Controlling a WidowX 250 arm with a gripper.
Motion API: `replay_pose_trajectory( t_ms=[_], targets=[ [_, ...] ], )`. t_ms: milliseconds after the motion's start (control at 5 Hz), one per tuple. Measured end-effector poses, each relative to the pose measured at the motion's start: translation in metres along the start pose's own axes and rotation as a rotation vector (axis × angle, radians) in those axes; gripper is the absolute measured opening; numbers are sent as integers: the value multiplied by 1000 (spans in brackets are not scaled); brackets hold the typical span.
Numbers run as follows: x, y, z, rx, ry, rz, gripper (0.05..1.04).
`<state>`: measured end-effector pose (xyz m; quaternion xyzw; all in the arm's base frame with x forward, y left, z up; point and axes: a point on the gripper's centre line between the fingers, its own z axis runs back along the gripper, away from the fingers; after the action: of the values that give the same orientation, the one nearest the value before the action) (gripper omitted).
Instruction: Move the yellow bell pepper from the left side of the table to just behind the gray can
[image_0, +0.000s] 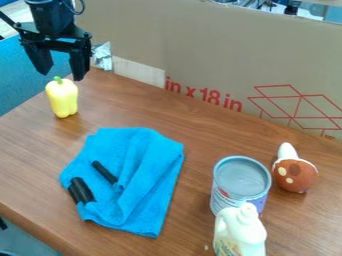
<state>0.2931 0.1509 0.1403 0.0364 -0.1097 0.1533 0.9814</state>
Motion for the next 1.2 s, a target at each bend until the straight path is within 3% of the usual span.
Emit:
replay_pose_trajectory(
  t_ms=[200,400,1000,1200],
  targets=[
    [-4,-1,-10,-7,41,0,998],
    [7,11,-14,-5,130,-7,998],
    [17,55,-18,65,103,16,998],
    [23,63,-32,55,117,24,998]
  ],
)
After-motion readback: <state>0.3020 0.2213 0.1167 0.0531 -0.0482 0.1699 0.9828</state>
